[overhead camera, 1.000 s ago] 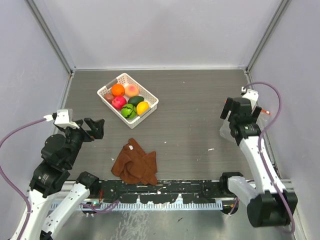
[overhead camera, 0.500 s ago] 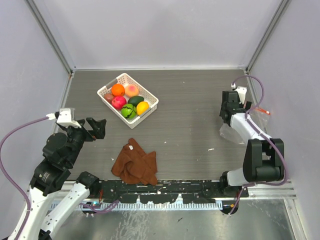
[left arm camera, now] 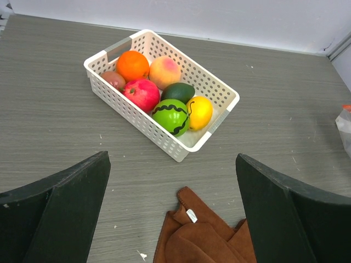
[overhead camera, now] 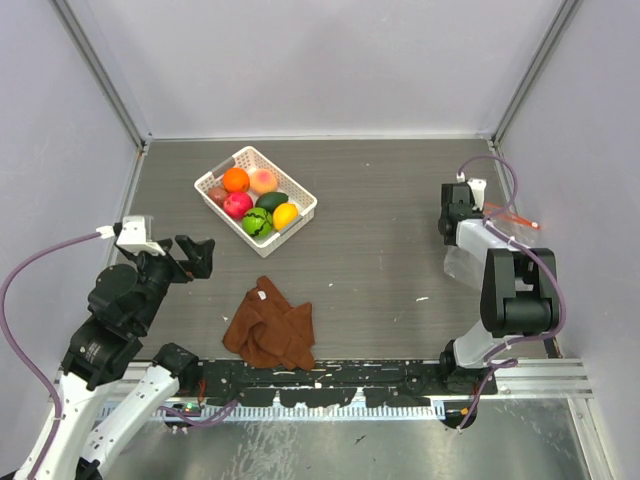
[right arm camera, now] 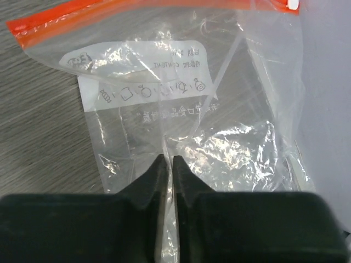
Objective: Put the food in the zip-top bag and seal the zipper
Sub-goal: Pick up the zipper food storage bag at the center of the board.
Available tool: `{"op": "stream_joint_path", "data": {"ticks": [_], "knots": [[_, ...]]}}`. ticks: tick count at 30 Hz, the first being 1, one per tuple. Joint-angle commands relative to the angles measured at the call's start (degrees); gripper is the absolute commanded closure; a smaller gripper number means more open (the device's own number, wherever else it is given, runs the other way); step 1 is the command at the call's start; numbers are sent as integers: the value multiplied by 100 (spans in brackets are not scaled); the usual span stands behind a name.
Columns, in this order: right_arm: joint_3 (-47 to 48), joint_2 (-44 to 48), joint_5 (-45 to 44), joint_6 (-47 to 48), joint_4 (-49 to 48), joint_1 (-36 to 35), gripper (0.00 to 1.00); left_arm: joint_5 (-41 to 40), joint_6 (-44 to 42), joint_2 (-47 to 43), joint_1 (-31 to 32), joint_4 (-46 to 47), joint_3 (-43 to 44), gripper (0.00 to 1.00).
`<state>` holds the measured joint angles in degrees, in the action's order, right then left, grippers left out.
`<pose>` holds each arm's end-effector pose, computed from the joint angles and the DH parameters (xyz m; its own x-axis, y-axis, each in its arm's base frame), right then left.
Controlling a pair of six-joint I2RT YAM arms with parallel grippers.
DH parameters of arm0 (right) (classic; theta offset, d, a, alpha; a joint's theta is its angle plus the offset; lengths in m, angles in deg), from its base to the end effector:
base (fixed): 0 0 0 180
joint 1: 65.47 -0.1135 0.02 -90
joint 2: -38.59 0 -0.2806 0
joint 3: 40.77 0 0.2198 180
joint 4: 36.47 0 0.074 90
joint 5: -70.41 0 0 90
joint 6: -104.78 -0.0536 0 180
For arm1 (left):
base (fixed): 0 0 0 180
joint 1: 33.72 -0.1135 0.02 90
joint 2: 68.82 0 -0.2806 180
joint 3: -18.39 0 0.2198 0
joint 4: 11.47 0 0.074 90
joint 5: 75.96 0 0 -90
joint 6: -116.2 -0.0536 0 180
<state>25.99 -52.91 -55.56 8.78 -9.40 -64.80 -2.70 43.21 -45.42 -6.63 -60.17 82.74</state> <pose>0.2992 -0.0350 0.2098 -0.7427 0.0933 -0.6631 0.4527 0.7997 -0.3945 0.0539 -0.0102 0.3521 -0.1680 -0.2287 -0.9589 0.1389 0.9575 -0.2527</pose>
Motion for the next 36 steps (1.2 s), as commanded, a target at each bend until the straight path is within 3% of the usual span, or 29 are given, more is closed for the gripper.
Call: {"op": "stream_joint_path", "data": {"ticks": [1, 3, 13, 25, 36], "knots": [[167, 363, 26, 32, -198, 9, 91, 78, -106, 61, 42, 368, 10, 2], [121, 608, 110, 73, -182, -55, 99, 128, -110, 68, 51, 376, 16, 2], [-192, 2109, 621, 540, -234, -1328, 99, 604, 91, 460, 51, 236, 347, 2], [-1265, 3622, 1309, 1373, -1607, -3138, 99, 1790, 1191, 1928, 51, -268, 1141, 2], [-2158, 4070, 1332, 2434, -2981, -4841, 99, 2970, 2392, 3197, 55, 9, 1555, 0]]}}
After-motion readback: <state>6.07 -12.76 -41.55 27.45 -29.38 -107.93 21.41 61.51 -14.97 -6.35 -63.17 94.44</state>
